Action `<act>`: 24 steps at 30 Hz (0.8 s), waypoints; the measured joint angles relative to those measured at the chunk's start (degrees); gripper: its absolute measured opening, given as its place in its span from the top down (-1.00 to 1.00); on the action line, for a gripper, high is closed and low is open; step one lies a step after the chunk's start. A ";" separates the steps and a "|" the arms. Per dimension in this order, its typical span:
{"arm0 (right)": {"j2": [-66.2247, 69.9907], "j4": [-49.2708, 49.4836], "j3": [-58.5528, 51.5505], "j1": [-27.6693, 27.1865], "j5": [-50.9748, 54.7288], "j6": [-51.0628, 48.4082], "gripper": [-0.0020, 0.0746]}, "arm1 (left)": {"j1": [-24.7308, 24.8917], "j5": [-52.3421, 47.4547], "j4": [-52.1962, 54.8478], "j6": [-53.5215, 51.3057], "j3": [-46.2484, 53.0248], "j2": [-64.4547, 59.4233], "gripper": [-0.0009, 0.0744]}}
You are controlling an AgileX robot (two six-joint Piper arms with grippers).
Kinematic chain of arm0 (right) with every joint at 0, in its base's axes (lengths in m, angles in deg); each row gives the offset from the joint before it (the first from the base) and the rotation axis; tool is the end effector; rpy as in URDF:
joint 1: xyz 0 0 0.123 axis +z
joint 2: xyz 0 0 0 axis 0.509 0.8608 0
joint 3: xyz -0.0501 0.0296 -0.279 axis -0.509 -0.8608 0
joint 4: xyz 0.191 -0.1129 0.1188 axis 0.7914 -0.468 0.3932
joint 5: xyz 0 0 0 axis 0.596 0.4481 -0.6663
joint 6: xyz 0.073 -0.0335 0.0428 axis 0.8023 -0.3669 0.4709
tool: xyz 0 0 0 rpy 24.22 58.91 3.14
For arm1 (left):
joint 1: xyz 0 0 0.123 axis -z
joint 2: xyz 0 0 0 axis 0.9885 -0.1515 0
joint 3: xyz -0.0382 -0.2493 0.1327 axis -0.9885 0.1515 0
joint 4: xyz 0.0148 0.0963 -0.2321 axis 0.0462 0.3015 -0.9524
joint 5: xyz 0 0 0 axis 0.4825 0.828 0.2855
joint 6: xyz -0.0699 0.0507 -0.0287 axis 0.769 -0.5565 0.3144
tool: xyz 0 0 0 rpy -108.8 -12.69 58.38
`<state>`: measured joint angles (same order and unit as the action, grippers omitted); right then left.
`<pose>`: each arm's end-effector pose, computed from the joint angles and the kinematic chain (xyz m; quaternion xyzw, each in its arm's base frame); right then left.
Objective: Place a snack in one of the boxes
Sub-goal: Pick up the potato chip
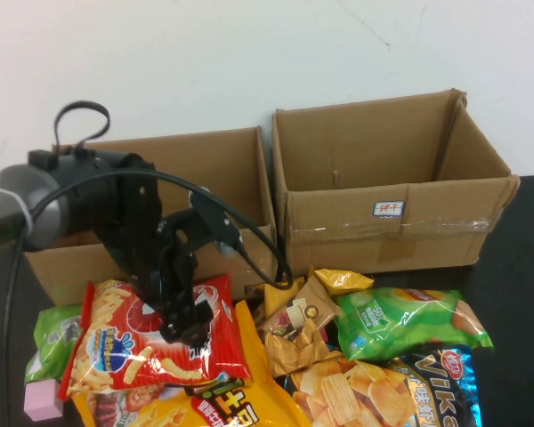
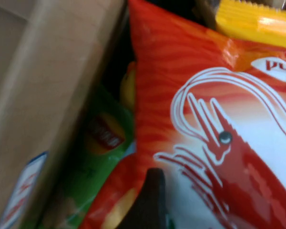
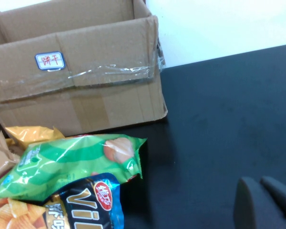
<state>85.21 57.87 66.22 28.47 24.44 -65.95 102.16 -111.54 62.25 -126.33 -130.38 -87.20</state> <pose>0.0544 0.0033 0.1779 0.0502 0.7788 0.0544 0.6229 0.3446 -0.1404 0.1909 0.4737 0.8710 -0.0294 0.1269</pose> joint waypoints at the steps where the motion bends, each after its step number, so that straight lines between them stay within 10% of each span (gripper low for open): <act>1: 0.00 0.00 0.00 0.00 0.00 0.00 0.95 | 0.00 0.00 0.05 -0.13 0.00 -0.55 -0.86; 7: 0.00 0.00 0.00 0.00 0.00 0.00 0.95 | 0.00 0.90 0.05 -0.44 -0.35 -2.70 -0.70; 13: 0.00 0.00 0.00 0.00 0.00 0.00 0.95 | 0.00 2.24 1.02 0.39 -0.64 -2.92 0.48; 24: 0.00 0.00 0.00 0.00 0.00 0.00 0.95 | 0.11 -4.88 -1.59 3.26 -3.42 5.08 0.49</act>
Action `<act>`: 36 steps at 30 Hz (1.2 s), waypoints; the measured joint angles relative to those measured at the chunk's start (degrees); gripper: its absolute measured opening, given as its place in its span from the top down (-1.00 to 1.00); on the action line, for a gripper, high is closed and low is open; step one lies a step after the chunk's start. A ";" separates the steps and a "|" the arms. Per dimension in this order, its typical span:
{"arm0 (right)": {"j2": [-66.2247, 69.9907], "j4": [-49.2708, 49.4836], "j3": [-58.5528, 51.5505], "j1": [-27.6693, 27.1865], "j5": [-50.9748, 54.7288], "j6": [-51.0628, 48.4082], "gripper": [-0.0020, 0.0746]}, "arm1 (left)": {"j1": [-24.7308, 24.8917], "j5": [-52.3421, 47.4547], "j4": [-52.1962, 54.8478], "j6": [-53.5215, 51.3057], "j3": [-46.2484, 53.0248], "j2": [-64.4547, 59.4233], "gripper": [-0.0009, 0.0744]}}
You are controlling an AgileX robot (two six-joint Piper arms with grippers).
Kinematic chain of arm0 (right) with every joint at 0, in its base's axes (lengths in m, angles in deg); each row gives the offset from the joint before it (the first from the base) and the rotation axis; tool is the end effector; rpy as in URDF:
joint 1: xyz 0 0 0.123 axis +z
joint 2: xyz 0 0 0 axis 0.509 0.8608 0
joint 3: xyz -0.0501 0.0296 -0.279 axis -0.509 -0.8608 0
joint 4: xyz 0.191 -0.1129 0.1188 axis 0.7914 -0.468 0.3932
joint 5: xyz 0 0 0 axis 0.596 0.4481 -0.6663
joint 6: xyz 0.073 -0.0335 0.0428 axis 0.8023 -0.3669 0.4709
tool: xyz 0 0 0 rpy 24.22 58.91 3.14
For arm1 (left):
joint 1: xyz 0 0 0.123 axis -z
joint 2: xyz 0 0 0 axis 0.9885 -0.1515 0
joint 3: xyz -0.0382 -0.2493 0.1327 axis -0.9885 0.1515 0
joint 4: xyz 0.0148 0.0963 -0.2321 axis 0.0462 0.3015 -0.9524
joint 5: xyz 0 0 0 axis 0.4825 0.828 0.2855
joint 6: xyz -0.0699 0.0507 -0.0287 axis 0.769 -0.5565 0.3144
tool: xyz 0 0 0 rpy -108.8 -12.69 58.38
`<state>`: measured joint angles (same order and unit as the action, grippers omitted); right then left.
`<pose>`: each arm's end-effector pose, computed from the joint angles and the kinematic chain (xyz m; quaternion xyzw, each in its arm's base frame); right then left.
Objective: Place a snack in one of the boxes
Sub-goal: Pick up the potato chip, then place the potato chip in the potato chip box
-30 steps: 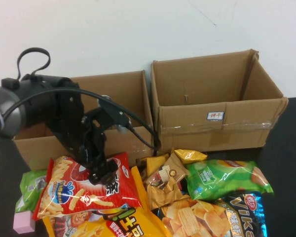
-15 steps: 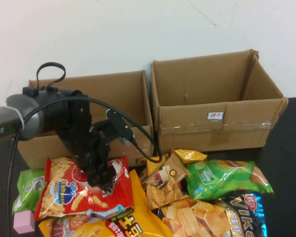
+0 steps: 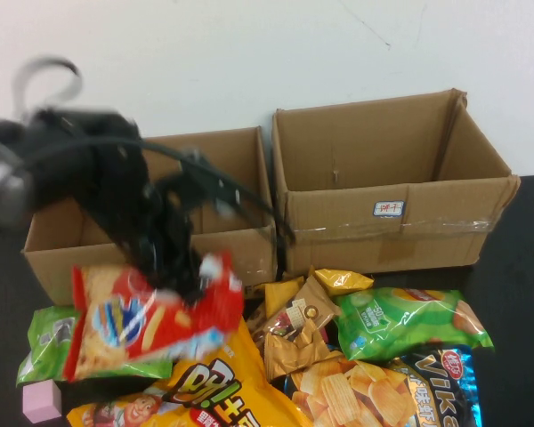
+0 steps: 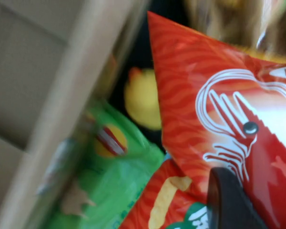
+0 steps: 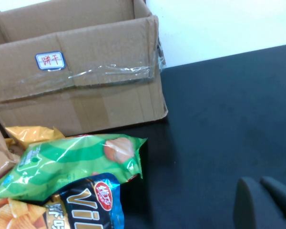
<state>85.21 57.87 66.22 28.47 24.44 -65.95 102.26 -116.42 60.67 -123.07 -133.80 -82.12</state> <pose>0.0544 0.0033 0.1779 0.0502 0.7788 0.0544 0.6229 0.3386 -0.1416 0.2375 0.4465 0.8794 -0.0445 0.1590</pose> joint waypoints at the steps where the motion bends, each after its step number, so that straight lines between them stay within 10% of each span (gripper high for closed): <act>1: 0.00 0.00 0.00 0.00 0.00 0.00 0.95 | 0.08 -0.03 -0.52 0.61 -0.56 2.34 0.49; 11: 0.00 0.00 0.00 0.00 0.00 0.00 0.95 | -1.49 18.43 -2.55 12.27 -10.11 13.76 0.50; 26: 0.00 4.79 0.00 0.00 0.00 0.00 0.95 | -8.01 45.62 -5.17 17.58 -10.52 -10.63 0.50; 36: 0.00 34.11 0.00 0.00 -0.10 4.45 0.95 | -8.01 44.73 -5.42 17.68 -10.52 -11.13 -0.16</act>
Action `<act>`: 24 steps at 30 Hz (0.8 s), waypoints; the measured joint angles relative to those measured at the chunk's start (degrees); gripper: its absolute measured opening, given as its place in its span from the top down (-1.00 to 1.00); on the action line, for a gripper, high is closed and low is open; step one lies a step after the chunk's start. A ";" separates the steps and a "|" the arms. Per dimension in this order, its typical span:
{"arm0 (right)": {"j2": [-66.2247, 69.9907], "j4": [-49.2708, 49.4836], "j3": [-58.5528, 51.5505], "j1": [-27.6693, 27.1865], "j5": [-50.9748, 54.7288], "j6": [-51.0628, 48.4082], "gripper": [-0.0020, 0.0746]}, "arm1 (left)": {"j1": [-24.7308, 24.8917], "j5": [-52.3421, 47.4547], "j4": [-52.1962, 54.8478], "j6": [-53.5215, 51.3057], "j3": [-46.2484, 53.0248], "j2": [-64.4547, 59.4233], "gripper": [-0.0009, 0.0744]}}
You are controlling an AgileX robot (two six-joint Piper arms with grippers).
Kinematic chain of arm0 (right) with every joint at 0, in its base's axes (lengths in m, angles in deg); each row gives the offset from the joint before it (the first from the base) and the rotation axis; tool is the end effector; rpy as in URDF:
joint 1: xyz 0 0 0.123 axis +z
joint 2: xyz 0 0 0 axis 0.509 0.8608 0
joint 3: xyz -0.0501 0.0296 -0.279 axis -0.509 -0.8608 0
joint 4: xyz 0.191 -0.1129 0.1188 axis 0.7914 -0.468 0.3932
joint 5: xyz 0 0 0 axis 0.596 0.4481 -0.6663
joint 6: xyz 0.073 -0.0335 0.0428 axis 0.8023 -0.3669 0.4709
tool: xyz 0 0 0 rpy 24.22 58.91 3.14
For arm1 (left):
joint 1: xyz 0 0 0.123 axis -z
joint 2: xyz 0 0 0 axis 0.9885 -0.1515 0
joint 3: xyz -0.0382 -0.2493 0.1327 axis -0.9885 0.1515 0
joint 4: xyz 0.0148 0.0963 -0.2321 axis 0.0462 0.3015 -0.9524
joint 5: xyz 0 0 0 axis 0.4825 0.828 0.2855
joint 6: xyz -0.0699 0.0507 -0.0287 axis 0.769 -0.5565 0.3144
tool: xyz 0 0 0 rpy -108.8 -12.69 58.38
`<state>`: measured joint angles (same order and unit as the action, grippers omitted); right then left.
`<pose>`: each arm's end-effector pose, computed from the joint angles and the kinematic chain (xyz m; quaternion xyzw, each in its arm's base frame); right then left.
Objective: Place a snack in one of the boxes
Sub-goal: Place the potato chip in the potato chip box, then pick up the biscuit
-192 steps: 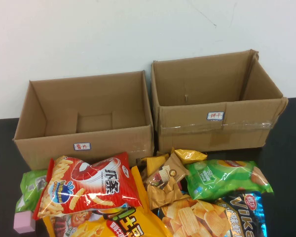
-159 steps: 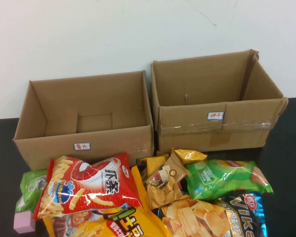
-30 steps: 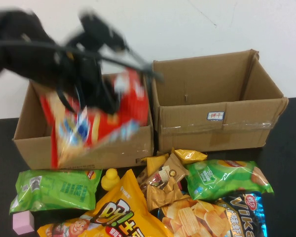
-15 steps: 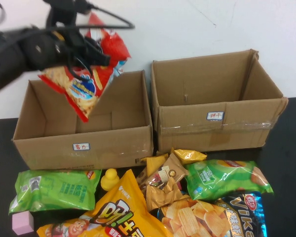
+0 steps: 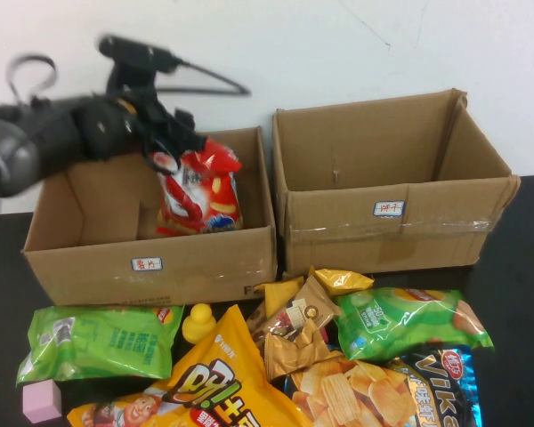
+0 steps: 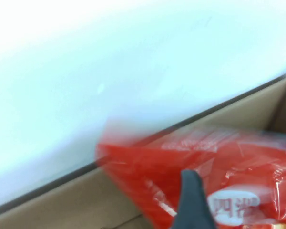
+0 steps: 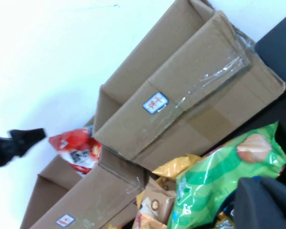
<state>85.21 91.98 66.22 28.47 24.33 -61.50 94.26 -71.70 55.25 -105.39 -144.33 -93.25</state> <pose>0.0544 0.0171 0.1855 0.2411 0.7136 0.3158 0.5770 0.4560 -0.1081 0.2542 0.1452 0.8457 -0.0469 0.5113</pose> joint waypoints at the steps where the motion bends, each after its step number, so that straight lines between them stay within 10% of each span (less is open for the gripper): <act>1: 0.00 0.40 0.00 0.00 -0.12 0.00 0.95 | 0.00 -2.20 0.00 0.00 0.00 1.67 -0.10; 8: 0.00 1.78 0.00 0.00 -1.05 -5.86 0.95 | 0.00 -10.56 0.87 0.00 5.13 20.61 0.84; 24: 28.19 5.00 31.26 0.00 16.94 -64.75 0.95 | 0.00 -0.35 -12.15 1.44 54.67 72.87 0.98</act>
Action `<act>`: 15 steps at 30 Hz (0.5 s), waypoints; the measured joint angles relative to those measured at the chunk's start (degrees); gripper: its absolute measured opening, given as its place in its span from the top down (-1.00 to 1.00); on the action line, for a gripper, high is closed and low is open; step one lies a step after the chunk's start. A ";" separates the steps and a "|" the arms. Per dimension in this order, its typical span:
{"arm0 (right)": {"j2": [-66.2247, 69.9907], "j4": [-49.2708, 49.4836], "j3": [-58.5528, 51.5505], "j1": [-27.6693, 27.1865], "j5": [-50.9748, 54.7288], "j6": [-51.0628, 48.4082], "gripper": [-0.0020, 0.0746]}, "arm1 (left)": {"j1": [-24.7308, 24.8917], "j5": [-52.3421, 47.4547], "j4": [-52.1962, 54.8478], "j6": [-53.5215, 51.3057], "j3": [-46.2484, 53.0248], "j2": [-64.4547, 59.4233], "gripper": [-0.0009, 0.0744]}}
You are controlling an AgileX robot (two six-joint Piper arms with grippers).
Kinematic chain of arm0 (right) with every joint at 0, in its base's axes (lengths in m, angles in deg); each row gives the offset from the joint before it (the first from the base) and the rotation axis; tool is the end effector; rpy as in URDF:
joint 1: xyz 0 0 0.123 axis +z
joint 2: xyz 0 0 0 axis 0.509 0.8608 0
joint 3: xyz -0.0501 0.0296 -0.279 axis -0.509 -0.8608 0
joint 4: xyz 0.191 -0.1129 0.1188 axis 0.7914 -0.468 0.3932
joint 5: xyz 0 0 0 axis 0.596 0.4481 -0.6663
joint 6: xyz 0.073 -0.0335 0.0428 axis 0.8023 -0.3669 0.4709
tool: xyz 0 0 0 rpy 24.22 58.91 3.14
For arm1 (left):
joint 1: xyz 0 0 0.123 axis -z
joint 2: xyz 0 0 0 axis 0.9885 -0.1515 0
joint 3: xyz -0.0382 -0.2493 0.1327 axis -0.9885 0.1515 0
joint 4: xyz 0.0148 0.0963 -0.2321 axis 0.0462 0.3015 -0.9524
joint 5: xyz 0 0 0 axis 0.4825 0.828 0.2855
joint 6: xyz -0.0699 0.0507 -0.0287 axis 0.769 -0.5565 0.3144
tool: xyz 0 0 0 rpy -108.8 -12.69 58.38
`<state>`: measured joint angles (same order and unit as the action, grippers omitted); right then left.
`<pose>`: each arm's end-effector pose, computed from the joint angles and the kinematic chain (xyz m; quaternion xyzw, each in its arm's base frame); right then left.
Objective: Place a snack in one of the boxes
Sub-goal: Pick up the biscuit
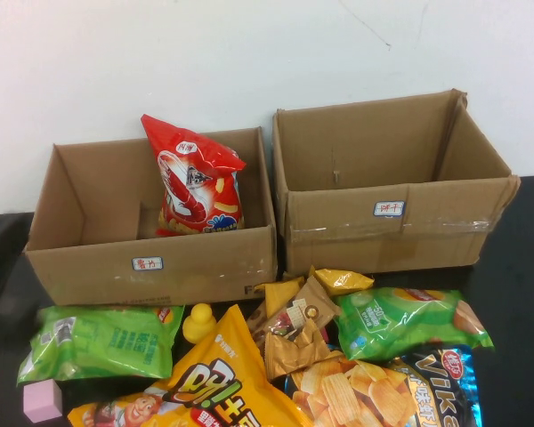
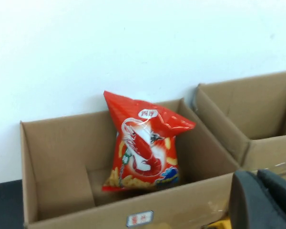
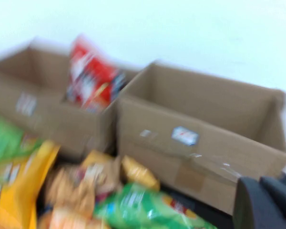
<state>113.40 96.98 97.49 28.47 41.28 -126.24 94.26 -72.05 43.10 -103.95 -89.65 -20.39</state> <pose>0.0933 0.0359 0.3180 -0.2398 0.7524 0.0707 0.6094 0.1458 -0.0392 0.3286 0.0518 0.7632 -0.1395 0.6287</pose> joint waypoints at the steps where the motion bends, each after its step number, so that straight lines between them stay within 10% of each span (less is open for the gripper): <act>1: 3.91 -0.10 3.29 0.00 3.10 -3.90 0.95 | 0.00 0.14 -0.79 0.00 2.29 3.54 0.98; 8: 28.02 -3.68 23.86 1.74 23.18 -17.29 0.95 | 0.00 0.53 -2.40 0.04 11.85 23.39 0.98; 15: 46.60 -27.54 40.66 19.87 26.57 -9.98 0.95 | 0.00 -2.44 -2.12 2.42 13.87 28.20 0.98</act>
<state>160.00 69.44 138.15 48.34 67.85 -136.23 94.26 -74.49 40.98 -101.53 -75.78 7.82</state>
